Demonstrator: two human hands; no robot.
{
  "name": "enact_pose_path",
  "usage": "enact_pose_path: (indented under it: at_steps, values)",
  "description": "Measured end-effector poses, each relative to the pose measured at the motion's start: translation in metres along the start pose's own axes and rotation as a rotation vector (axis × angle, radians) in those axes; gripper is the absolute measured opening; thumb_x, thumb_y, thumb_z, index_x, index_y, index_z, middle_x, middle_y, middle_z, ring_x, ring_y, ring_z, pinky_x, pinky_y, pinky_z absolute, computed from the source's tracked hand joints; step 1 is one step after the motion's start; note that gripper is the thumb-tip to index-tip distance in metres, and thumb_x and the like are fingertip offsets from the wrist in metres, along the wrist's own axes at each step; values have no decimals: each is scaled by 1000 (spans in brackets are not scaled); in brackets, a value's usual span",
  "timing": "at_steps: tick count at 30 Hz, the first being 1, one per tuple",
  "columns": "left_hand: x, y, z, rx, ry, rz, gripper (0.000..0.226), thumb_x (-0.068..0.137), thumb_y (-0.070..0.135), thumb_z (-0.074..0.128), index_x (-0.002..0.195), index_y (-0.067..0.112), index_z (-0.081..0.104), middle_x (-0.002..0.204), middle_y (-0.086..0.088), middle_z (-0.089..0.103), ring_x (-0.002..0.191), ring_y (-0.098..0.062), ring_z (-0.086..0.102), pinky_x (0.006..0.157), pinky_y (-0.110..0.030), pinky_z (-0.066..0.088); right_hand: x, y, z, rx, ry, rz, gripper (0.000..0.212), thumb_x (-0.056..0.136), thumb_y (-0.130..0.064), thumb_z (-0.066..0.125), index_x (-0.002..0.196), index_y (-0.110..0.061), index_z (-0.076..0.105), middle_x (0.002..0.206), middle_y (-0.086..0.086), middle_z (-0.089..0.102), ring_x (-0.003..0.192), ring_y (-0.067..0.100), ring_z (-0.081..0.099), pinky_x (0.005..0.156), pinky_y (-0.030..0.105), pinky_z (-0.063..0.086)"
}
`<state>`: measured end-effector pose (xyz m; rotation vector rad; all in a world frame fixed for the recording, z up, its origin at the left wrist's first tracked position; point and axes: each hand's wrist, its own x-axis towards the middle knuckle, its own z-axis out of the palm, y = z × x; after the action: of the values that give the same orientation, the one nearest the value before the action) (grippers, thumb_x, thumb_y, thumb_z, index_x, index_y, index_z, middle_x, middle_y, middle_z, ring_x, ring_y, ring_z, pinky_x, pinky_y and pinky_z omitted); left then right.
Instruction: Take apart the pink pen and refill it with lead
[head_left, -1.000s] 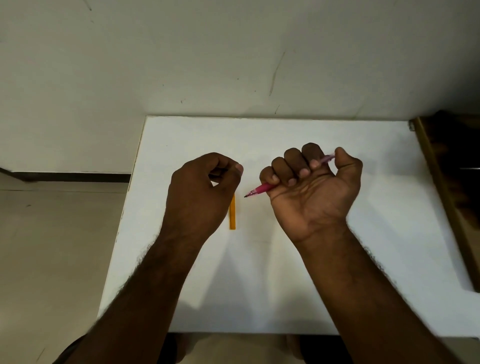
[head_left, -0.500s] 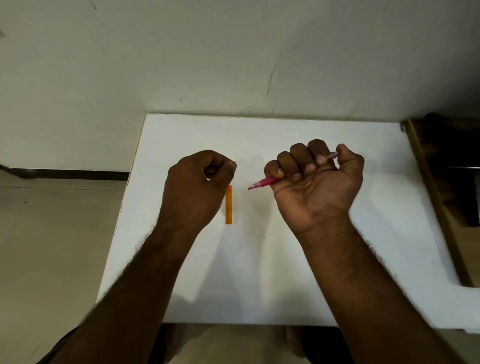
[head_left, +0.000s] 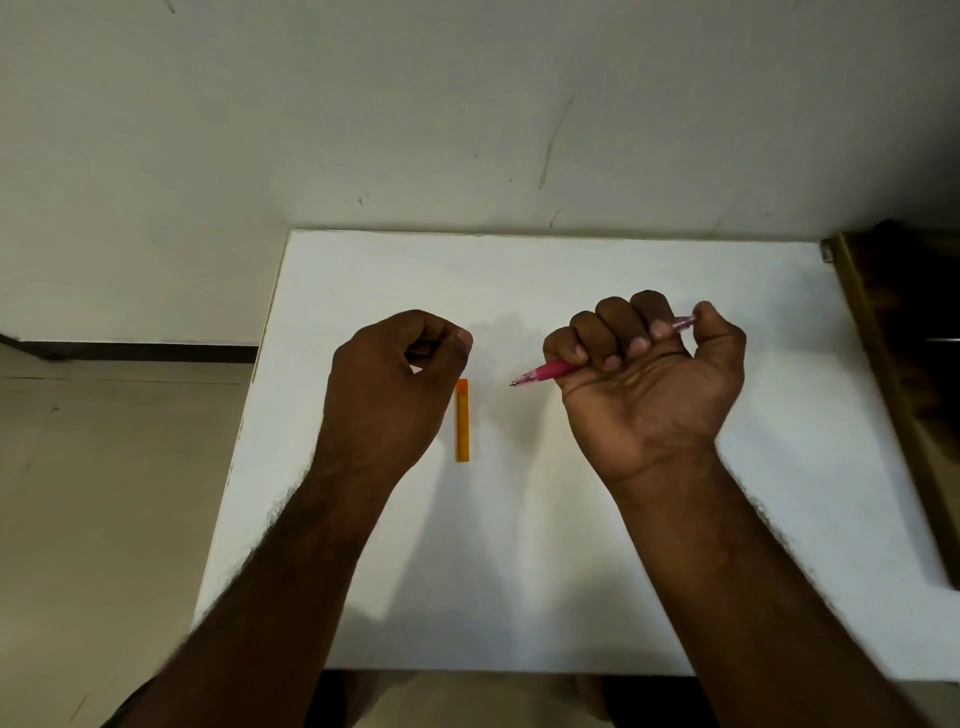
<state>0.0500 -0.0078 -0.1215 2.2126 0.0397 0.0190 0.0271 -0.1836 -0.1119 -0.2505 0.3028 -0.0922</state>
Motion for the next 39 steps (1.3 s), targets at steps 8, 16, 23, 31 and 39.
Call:
enact_pose_path:
  at_steps: [8, 16, 23, 31, 39]
  values:
    - [0, 0, 1, -16, -1, 3, 12, 90, 36, 67, 83, 28, 73, 77, 25, 69, 81, 13, 62, 70, 2, 39, 2, -1, -1, 30, 10, -19, 41, 97, -46, 28, 67, -18, 34, 58, -3, 29, 51, 16, 26, 57, 29, 30]
    - [-1, 1, 0, -16, -5, 7, 14, 90, 37, 67, 84, 26, 74, 78, 25, 69, 82, 13, 61, 70, 2, 39, 2, -5, -2, 36, 21, -43, 42, 96, -46, 27, 67, -18, 35, 58, -3, 30, 52, 15, 24, 58, 28, 30]
    - [-1, 1, -1, -19, -14, 3, 14, 90, 36, 67, 84, 26, 73, 78, 25, 70, 81, 14, 61, 69, 2, 39, 2, -5, -3, 38, 14, -46, 43, 97, -47, 26, 66, -17, 36, 58, -3, 31, 51, 15, 26, 57, 28, 31]
    - [-1, 2, -3, -34, -22, 4, 13, 90, 34, 67, 83, 26, 73, 77, 24, 69, 79, 14, 61, 69, 2, 39, 3, -4, -3, 31, 18, -38, 43, 98, -46, 25, 67, -18, 36, 58, -3, 30, 51, 15, 25, 57, 29, 30]
    - [-1, 1, -2, -26, -26, 4, 12, 90, 36, 67, 83, 28, 72, 76, 25, 69, 80, 15, 60, 68, 2, 38, 2, -4, -3, 26, 17, -38, 43, 97, -45, 23, 67, -17, 35, 58, -3, 29, 52, 15, 24, 57, 29, 30]
